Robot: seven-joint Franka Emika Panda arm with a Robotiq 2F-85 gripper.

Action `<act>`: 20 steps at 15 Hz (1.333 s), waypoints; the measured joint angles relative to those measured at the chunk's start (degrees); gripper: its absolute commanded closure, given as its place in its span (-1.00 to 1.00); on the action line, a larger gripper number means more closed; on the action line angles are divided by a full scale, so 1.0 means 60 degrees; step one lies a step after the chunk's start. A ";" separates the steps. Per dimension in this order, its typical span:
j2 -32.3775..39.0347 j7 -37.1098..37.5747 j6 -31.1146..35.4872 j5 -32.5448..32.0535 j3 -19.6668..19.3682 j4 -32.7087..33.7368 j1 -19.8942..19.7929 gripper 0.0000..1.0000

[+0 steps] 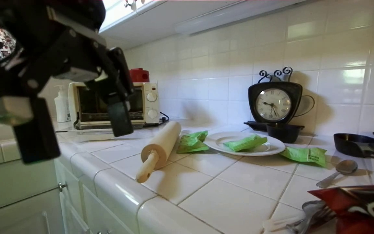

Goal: Open the oven and put the green packet into it

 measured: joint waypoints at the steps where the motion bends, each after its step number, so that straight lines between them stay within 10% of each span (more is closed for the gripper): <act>1: -0.0008 -0.0113 0.0000 0.0000 -0.0016 0.0076 -0.0096 -1.00; 13: 0.0229 -0.2657 -0.1800 0.0035 -0.0876 0.1181 -0.0884 -1.00; 20: 0.0426 -0.3470 -0.0594 0.0001 -0.4465 0.3843 0.3769 -1.00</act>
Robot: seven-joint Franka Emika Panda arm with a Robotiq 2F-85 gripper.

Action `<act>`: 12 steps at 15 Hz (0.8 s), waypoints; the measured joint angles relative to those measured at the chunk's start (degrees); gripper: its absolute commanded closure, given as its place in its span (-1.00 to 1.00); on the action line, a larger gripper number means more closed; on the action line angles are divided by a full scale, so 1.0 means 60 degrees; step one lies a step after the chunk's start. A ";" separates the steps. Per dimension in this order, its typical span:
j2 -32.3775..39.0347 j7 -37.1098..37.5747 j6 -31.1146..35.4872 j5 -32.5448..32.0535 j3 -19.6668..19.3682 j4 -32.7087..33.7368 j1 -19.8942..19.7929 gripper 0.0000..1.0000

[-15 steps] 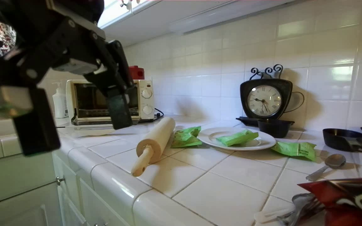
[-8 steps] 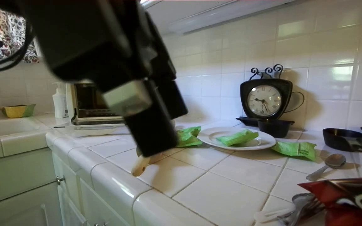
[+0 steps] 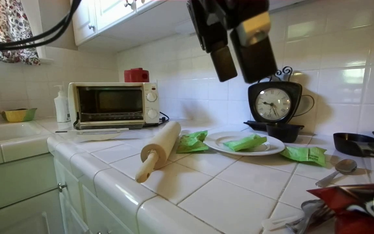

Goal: Open the oven and put the green packet into it

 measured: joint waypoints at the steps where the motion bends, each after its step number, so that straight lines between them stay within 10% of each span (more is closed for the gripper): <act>1: 0.0095 0.0000 0.0211 0.0000 -0.0466 0.0372 0.0703 -1.00; 7: 0.0452 0.0323 0.0610 0.0003 -0.3981 0.1964 0.4490 -1.00; 12: 0.0439 0.0414 0.0551 -0.0001 -0.4383 0.2104 0.4836 -1.00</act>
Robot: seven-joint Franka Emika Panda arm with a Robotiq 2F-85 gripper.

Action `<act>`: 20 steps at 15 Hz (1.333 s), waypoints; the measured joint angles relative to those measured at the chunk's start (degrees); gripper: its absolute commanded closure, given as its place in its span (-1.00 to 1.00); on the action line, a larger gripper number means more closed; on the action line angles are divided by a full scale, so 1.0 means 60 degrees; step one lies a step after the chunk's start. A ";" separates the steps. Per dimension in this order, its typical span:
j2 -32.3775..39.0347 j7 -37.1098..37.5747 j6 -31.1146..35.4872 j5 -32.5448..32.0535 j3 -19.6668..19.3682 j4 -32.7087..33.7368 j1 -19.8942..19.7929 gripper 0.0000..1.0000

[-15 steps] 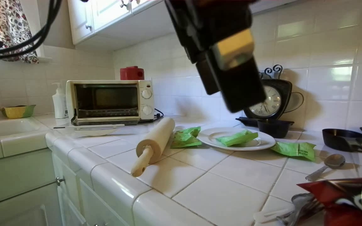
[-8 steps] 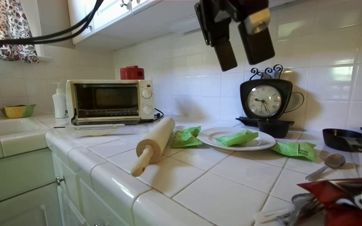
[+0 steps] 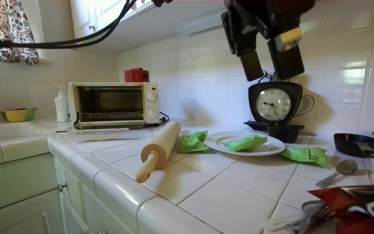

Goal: Open the oven and put the green packet into it

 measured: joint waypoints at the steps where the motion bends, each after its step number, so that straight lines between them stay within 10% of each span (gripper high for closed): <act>1: -0.0099 0.0098 -0.0057 -0.0298 0.0122 -0.0056 -0.0052 -1.00; 7: -0.1551 0.0837 -0.0084 -0.2531 0.0163 -0.0001 0.0814 -1.00; 20: -0.3489 0.1883 0.0024 -0.4894 -0.1532 0.1426 0.5428 -1.00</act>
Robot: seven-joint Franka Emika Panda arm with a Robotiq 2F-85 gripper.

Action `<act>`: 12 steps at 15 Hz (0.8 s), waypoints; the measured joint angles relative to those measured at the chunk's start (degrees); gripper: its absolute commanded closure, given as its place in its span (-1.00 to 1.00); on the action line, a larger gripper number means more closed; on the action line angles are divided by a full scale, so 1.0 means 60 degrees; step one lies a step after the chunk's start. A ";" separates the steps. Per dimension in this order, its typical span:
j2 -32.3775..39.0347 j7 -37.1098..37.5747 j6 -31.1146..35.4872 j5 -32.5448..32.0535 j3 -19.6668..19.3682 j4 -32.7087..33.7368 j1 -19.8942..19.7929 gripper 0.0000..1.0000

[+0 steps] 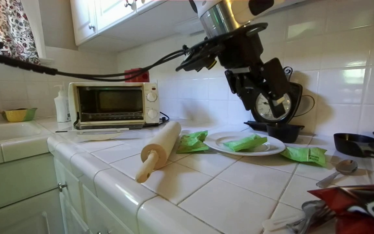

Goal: Open the oven and put the green packet into it

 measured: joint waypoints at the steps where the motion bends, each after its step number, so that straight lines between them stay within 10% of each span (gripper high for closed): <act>1: -0.0039 0.0075 0.0000 0.0011 -0.0131 0.0069 0.0139 -1.00; 12: -0.1640 0.1487 -0.0013 -0.0964 0.0029 0.0431 0.0800 -1.00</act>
